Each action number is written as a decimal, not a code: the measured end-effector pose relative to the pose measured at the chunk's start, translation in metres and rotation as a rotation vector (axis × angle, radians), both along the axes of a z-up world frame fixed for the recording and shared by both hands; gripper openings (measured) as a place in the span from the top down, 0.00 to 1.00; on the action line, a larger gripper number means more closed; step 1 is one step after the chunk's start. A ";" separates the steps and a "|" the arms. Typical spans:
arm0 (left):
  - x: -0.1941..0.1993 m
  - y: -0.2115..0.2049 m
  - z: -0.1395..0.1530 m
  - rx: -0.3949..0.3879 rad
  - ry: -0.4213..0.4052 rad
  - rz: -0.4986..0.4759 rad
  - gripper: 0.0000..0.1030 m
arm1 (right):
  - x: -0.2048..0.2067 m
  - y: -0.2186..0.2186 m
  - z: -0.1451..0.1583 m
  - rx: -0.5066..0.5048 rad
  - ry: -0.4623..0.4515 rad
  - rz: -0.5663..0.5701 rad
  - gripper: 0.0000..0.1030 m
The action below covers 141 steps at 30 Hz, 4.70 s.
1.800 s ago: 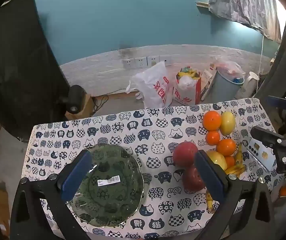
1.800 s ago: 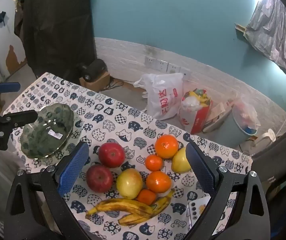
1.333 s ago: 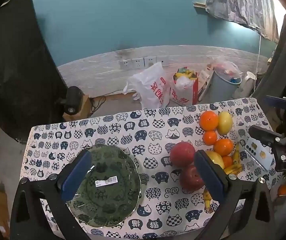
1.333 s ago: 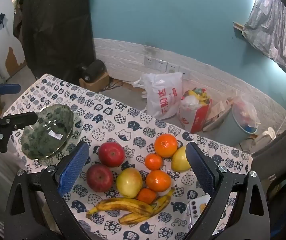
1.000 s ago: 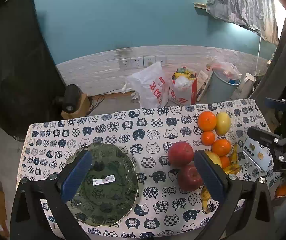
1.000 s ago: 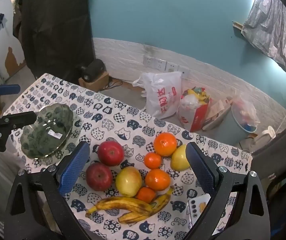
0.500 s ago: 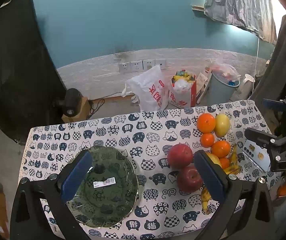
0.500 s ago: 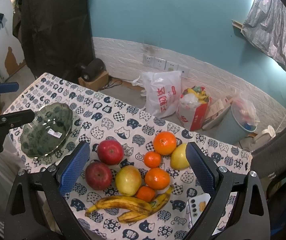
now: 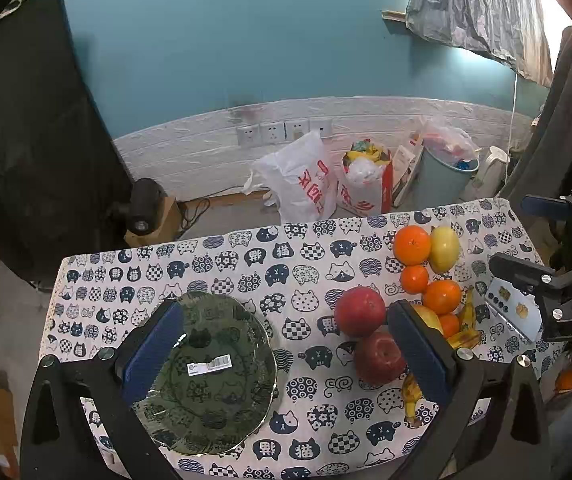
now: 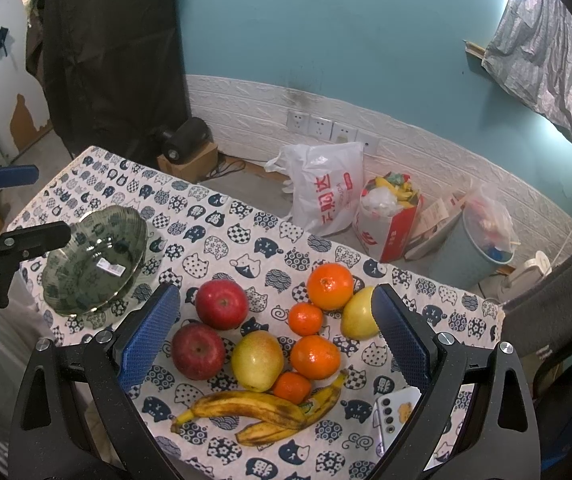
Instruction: Organize fruits
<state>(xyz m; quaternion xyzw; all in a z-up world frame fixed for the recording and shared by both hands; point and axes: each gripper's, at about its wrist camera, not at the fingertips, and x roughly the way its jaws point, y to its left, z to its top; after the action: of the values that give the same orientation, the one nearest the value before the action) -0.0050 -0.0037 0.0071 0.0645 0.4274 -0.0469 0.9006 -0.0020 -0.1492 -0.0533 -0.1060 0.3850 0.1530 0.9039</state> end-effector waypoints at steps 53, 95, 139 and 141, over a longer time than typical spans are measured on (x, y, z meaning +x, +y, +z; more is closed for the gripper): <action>0.001 -0.007 -0.011 0.017 0.016 0.000 0.00 | -0.003 -0.005 0.004 -0.004 -0.001 -0.010 0.07; 0.106 -0.077 -0.141 -0.019 0.409 -0.105 0.00 | 0.127 -0.101 -0.129 -0.147 0.393 -0.084 0.12; 0.112 -0.090 -0.201 -0.042 0.500 -0.169 0.25 | 0.138 -0.111 -0.187 -0.057 0.437 -0.115 0.34; 0.110 -0.090 -0.194 -0.039 0.481 -0.171 0.25 | 0.133 -0.110 -0.183 -0.061 0.423 -0.115 0.34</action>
<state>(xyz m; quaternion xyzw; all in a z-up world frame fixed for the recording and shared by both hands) 0.1051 -0.0942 -0.1868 0.0702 0.6212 -0.1451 0.7669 0.1312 -0.2597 -0.2364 -0.0766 0.5760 0.1086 0.8066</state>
